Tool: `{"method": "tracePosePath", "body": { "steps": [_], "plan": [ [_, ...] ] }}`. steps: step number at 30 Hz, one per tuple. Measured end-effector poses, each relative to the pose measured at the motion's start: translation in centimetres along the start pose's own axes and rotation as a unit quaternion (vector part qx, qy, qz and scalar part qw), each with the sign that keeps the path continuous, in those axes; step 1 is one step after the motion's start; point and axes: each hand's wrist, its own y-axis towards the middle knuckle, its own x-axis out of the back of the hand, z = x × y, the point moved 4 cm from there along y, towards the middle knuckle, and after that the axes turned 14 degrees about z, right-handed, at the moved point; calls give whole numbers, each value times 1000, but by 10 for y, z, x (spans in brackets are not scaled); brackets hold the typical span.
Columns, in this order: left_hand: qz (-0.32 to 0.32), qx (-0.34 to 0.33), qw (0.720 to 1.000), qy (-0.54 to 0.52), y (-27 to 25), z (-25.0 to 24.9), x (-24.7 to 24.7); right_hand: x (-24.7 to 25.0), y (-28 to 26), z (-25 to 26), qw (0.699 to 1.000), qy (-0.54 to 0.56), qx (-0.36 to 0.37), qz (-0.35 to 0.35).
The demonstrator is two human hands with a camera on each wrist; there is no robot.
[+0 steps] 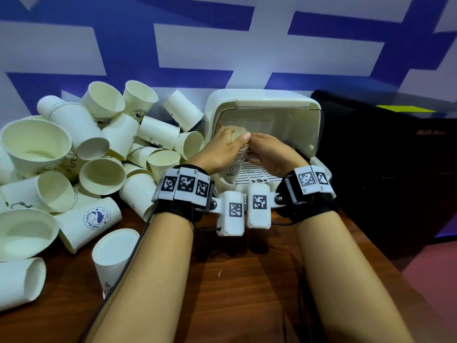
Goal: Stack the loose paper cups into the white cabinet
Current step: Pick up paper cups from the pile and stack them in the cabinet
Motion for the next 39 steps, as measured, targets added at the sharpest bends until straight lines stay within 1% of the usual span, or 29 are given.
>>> {"method": "tracePosePath", "body": {
  "steps": [5, 13, 17, 19, 22, 25, 29, 31, 34, 39],
  "plan": [
    [25, 15, 999, 16, 6, 3, -7, -1, 3, -6, 1000, 9, -24, 10],
    [33, 3, 998, 45, -1, -3, -1, -1, 0, -3, 998, 4, -55, -9],
    [24, -7, 998, 54, -9, -11, 9, 1, -4, 4, 997, -29, -69, -33],
    [17, -12, 999, 40, -16, -14, 17, 1, -6, 10, 995, -53, -73, -40],
    [5, -20, 999, 42, -29, -18, 30, 1, -11, 21, 996, -71, -45, -41],
    [-3, -13, 998, 57, -40, -19, 43, -2, -17, 34, 995, -75, -3, -58],
    [6, 23, 995, 101, -56, -18, 54, -13, -23, 48, 993, -82, 35, -75],
    [15, 39, 991, 124, -62, -17, 58, -19, -25, 53, 993, -80, 51, -70],
    [26, 55, 990, 131, -70, -12, 61, -31, -24, 54, 993, -92, 56, -55],
    [18, 89, 987, 129, -72, 3, 66, -50, -23, 51, 989, -139, 46, -13]
  ]
}}
